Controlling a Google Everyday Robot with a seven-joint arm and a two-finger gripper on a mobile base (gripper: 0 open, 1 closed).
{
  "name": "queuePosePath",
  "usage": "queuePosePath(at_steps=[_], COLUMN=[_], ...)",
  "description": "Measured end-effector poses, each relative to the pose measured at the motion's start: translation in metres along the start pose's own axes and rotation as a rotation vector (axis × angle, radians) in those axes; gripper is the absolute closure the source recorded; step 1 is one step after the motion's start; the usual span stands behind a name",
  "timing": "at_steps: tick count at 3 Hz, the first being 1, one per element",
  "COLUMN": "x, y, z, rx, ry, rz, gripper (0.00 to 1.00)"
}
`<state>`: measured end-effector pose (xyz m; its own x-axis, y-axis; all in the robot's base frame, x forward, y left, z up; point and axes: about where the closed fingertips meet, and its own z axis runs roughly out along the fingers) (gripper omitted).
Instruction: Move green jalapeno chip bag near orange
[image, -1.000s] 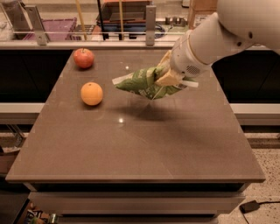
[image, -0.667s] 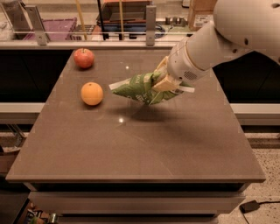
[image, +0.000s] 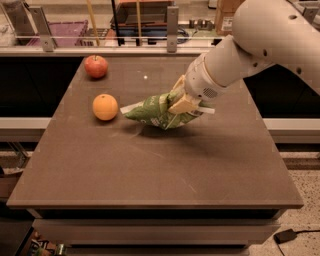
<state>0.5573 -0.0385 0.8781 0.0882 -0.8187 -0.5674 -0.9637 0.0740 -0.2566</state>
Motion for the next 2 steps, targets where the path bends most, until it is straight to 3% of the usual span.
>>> queuePosePath(at_steps=[1,2], x=[0.004,0.0039], y=[0.0036,0.0049], z=[0.0179,0.0202], rx=[-0.072,-0.08], ry=[0.0,0.001], rz=[0.011,0.01], gripper=[0.82,0.6])
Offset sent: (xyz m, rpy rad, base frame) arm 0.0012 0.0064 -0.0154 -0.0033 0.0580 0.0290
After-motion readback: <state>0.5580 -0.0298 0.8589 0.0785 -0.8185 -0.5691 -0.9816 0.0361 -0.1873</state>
